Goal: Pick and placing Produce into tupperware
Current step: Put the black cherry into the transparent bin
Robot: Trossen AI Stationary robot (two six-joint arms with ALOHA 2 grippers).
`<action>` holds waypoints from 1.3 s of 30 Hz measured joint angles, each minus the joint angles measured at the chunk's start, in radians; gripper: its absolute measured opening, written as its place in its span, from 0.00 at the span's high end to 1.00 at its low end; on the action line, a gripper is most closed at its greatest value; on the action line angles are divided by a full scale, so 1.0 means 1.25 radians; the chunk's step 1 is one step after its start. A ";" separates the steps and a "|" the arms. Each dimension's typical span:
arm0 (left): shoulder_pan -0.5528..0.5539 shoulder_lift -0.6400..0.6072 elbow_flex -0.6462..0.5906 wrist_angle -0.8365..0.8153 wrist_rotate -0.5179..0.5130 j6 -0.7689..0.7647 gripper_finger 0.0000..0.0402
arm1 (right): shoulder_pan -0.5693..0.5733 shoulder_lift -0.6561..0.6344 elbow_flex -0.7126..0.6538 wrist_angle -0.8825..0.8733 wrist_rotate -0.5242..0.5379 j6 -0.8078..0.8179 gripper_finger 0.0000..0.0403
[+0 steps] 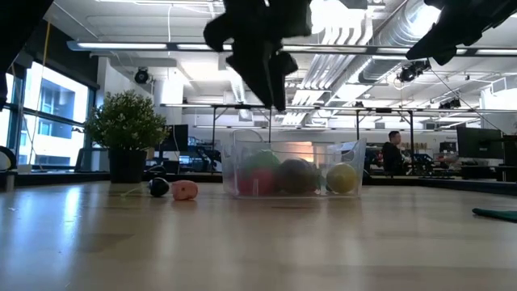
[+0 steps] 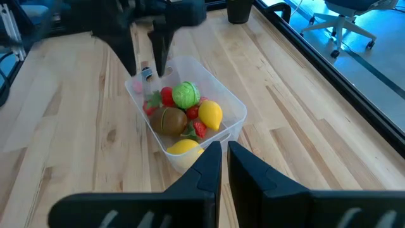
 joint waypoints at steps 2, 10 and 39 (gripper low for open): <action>0.000 0.000 0.034 -0.026 -0.001 0.007 0.51 | 0.000 0.000 0.000 0.000 0.000 0.000 0.95; 0.001 -0.007 0.091 -0.099 -0.038 0.022 0.54 | 0.000 0.000 0.000 0.000 0.000 0.000 0.95; 0.012 -0.051 0.078 -0.052 0.034 0.056 0.55 | 0.000 0.000 0.000 0.000 0.000 0.000 0.95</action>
